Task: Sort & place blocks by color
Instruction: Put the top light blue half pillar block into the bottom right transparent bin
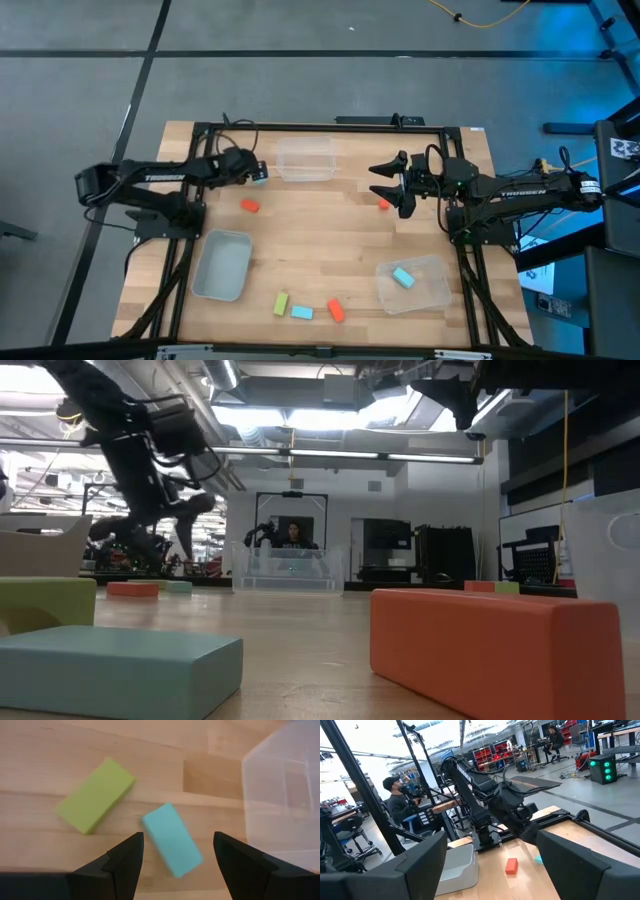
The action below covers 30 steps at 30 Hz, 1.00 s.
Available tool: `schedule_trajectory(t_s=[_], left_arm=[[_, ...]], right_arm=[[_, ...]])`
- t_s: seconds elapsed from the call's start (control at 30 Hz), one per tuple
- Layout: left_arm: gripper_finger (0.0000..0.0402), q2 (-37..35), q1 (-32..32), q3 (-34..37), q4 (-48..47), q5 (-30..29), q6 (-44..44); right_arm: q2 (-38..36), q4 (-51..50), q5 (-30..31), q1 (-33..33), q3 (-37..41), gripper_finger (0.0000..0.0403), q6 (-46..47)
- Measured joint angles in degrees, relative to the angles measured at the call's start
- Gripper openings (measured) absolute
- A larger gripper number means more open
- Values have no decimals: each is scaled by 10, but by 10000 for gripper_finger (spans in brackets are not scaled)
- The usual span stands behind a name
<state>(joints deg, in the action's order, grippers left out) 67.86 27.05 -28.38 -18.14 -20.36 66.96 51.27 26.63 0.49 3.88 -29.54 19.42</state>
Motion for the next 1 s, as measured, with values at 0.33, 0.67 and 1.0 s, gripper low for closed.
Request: schedule_trajectory(t_s=[0.33,0.67,1.0], left_arm=[[230,69,0,-21,-8,-35,57],[230,108,-17,-21,23,-45,113],[230,113,-23,-21,7,-71,136]], right_arm=[[0,-4,-2,0,0,312,-1],[0,-16,-2,0,0,312,-3],[0,-17,-1,0,0,312,-4]])
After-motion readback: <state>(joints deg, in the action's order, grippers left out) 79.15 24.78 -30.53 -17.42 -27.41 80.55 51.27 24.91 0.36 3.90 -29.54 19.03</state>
